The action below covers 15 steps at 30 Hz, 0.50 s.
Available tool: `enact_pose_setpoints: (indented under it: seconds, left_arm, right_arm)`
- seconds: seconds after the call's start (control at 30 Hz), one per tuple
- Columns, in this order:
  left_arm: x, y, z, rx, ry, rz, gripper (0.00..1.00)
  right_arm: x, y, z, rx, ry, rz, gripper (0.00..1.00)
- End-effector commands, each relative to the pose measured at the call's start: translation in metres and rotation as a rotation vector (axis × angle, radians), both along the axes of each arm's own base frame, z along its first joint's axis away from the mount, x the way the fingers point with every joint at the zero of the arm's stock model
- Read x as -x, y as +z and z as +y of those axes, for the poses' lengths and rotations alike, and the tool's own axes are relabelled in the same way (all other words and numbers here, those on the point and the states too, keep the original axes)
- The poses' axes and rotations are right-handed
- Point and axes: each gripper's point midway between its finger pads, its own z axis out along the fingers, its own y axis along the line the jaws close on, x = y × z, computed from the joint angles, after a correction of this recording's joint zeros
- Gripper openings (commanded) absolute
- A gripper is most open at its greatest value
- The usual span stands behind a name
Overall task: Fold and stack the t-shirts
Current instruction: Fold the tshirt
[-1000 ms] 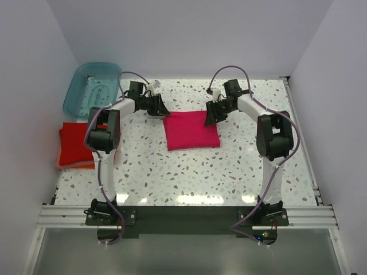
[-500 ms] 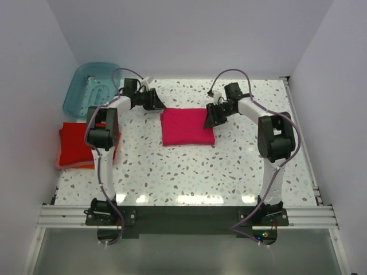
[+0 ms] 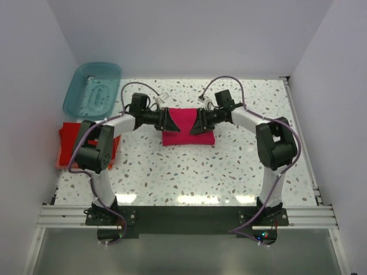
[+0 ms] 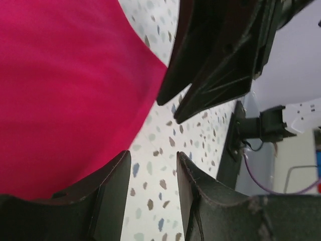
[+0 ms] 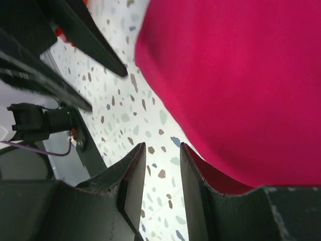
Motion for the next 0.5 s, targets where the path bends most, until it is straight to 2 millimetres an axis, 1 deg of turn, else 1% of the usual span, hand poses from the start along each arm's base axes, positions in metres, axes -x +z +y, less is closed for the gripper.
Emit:
enact_pose_setpoints:
  seconds: [0.0, 0.07, 0.1, 0.13, 0.17, 0.2, 0.23, 0.27, 0.33, 0.43, 0.47]
  left_arm:
    - [0.025, -0.043, -0.007, 0.029, -0.026, 0.164, 0.47]
    - [0.026, -0.067, 0.001, -0.001, -0.015, 0.233, 0.45]
    - [0.030, -0.086, 0.006, -0.009, -0.009, 0.286, 0.45]
    - [0.029, -0.094, 0.010, -0.016, 0.004, 0.307, 0.45]
    - [0.029, -0.103, 0.019, -0.024, 0.029, 0.335, 0.45]
    - [0.030, -0.113, 0.022, -0.029, 0.036, 0.358, 0.45]
    - [0.035, -0.119, 0.027, -0.047, 0.036, 0.398, 0.45]
    - [0.035, -0.123, 0.031, -0.052, 0.044, 0.413, 0.45]
    - [0.038, -0.126, 0.035, -0.050, 0.047, 0.432, 0.45]
    - [0.037, -0.117, 0.040, -0.033, 0.037, 0.417, 0.45]
    - [0.033, -0.110, 0.043, -0.026, 0.036, 0.394, 0.46]
  right_arm:
    - [0.010, -0.030, 0.002, -0.017, 0.007, 0.113, 0.37]
    - [0.012, -0.046, -0.006, 0.004, -0.004, 0.164, 0.36]
    - [0.014, -0.056, -0.010, 0.008, -0.016, 0.199, 0.36]
    - [0.016, -0.065, -0.016, 0.021, -0.031, 0.219, 0.36]
    - [0.014, -0.070, -0.026, 0.028, -0.051, 0.225, 0.36]
    - [0.015, -0.075, -0.032, 0.041, -0.049, 0.223, 0.36]
    - [0.017, -0.083, -0.039, 0.056, -0.051, 0.237, 0.36]
    - [0.017, -0.088, -0.046, 0.069, -0.056, 0.245, 0.36]
    - [0.027, -0.098, -0.057, 0.096, -0.037, 0.270, 0.35]
    - [0.037, -0.104, -0.068, 0.092, -0.043, 0.314, 0.35]
    - [0.039, -0.104, -0.076, 0.101, -0.034, 0.307, 0.35]
